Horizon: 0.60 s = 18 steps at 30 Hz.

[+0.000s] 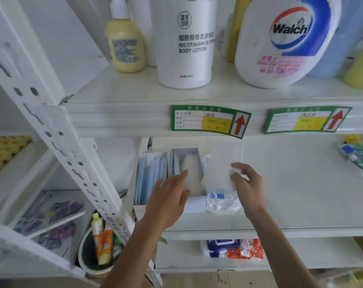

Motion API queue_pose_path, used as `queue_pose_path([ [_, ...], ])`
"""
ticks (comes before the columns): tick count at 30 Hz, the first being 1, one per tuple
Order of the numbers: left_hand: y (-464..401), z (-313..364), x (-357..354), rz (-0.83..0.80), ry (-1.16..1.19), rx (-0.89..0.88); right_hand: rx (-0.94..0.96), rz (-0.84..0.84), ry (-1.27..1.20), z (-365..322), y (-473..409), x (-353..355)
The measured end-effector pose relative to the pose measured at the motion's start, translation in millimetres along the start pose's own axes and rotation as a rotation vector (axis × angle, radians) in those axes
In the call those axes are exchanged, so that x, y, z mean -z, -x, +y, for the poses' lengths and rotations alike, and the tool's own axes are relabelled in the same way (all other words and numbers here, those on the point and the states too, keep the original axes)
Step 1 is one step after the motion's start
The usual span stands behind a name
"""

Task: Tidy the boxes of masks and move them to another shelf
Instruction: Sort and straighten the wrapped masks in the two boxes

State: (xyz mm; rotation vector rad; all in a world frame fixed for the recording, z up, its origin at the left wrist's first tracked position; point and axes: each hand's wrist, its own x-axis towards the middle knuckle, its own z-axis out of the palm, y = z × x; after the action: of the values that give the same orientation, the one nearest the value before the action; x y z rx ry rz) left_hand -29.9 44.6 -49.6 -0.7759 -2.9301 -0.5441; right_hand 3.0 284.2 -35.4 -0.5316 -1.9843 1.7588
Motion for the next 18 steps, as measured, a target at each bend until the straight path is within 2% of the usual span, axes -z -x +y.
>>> queue_pose_path([
  [6,5,-2,1,0.051,0.147,-0.008,-0.011,-0.016,0.0,3,3,1],
  [11,-2,-4,-2,0.031,0.248,0.094,-0.01,-0.062,0.005,1,4,-5],
  [18,-21,-9,-2,0.077,0.282,0.131,-0.009,-0.11,0.002,1,10,-14],
])
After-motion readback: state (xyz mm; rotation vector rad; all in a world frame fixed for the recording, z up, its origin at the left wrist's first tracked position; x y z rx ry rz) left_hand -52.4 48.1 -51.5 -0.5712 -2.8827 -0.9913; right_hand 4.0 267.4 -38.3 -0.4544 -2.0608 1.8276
